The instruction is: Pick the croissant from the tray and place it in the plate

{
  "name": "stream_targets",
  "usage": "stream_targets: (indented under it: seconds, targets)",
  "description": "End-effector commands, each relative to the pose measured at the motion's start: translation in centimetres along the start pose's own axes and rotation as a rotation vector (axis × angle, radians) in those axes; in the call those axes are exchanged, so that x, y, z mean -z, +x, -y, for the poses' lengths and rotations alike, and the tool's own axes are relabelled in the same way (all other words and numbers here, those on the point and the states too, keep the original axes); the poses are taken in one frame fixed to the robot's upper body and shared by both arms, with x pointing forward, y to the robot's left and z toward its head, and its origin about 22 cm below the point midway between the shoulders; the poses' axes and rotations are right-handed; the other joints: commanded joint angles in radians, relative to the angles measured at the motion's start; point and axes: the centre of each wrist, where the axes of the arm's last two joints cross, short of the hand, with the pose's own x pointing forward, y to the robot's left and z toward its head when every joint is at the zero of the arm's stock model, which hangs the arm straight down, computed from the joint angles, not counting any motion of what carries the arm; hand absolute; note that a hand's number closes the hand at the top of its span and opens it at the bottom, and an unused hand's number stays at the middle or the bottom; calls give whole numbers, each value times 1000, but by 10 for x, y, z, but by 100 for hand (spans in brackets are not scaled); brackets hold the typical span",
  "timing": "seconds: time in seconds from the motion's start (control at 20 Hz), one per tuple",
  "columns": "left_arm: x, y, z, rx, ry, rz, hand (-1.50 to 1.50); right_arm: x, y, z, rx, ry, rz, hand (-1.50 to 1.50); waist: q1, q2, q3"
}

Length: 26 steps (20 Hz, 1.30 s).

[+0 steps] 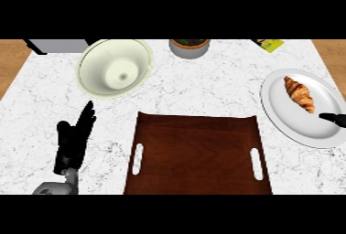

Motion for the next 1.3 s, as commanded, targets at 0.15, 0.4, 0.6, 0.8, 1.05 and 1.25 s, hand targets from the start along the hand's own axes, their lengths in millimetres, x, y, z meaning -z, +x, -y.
stream_targets:
  seconds: [0.15, 0.4, 0.6, 0.8, 1.05, 1.25]
  targets:
    - [0, 9, 7, 4, 2, 14, 0, -6, -11, -5, -43, -18, -27, -150, 5, 2, 1]
    - [7, 22, 0, -7, -10, 1, 0, -9, -21, -32, -123, -57, -76, -150, 7, 3, 1]
    - [13, 8, -5, 0, 0, 16, 0, -14, -22, -19, -117, -67, -58, -150, -1, 1, 0]
    - [-5, -1, 3, -13, -27, -9, 0, -15, -15, 7, -155, -99, -99, -150, 4, 1, 1]
    - [-16, -11, -5, 1, -8, -3, 0, -42, -36, 19, -196, -116, -137, -150, 6, 2, 1]
    - [0, -3, 7, -12, -10, -2, 0, -26, -18, 29, -190, -137, -147, -150, 7, 4, 1]
